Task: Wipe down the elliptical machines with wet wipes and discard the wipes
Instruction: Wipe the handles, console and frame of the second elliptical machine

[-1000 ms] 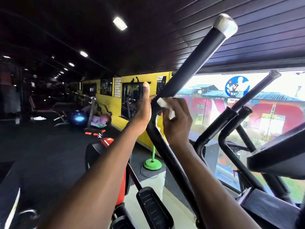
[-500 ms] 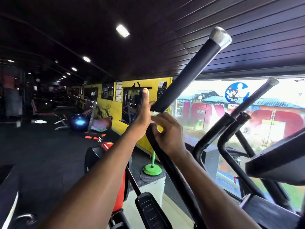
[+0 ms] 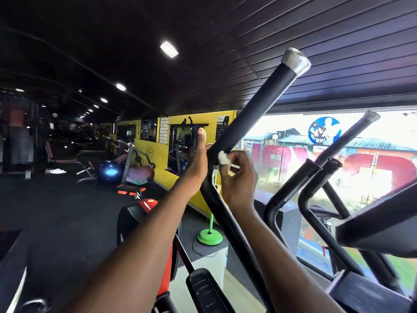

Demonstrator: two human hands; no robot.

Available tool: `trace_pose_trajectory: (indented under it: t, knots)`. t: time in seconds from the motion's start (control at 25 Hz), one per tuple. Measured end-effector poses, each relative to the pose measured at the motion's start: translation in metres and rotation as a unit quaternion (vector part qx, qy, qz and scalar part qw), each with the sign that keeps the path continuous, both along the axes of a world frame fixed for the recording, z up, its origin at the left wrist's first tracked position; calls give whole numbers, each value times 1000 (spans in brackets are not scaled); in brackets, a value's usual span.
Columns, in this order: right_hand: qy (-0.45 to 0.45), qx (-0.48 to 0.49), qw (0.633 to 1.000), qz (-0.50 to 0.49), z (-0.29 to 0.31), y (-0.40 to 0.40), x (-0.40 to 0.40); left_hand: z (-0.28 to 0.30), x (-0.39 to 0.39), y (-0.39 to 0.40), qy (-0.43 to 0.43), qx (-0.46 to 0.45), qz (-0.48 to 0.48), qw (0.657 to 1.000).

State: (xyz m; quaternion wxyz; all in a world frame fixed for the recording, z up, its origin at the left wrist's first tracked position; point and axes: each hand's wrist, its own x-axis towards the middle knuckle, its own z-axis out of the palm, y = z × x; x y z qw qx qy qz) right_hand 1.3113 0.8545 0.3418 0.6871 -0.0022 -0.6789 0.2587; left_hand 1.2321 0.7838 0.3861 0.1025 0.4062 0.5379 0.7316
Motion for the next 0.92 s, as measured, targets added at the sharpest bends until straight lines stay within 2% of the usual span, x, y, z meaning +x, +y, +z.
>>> trace_pose_trajectory:
  t: [0.12,0.16,0.2,0.28,0.32,0.36,0.44,0.52,0.56,0.68,0.72,0.84,0.92]
  knots:
    - [-150,27,988,16,-18,-8,1,-1,1,0,20,1,11,1000]
    - [-167,16,985,25,-16,-7,7,-2,2,0,23,0,8,1000]
    - [-141,-3,990,28,-7,-4,14,0,3,-1,27,-10,6,1000]
    - [8,-17,1000,-10,22,-2,28,6,3,-3,56,-36,7,998]
    - [60,4,998,-32,33,-3,30,13,7,-4,80,-53,10,995]
    - [73,42,995,-48,40,-6,29,22,11,-5,95,-59,20,994]
    - [16,133,988,-82,28,-10,18,36,18,-7,102,-41,22,994]
    - [-30,209,973,-92,18,-4,20,42,22,-8,73,-29,-7,997]
    - [-18,212,973,-86,24,0,25,41,17,-4,73,-31,-18,997]
    - [122,107,982,-92,61,4,36,34,17,-1,99,-30,-38,994]
    - [126,95,982,-101,64,1,33,34,18,0,97,-30,-33,994]
    - [7,226,969,-96,37,-1,21,36,21,-1,85,-18,-3,996]
    - [3,232,970,-80,43,6,31,35,22,-2,80,-16,-1,997]
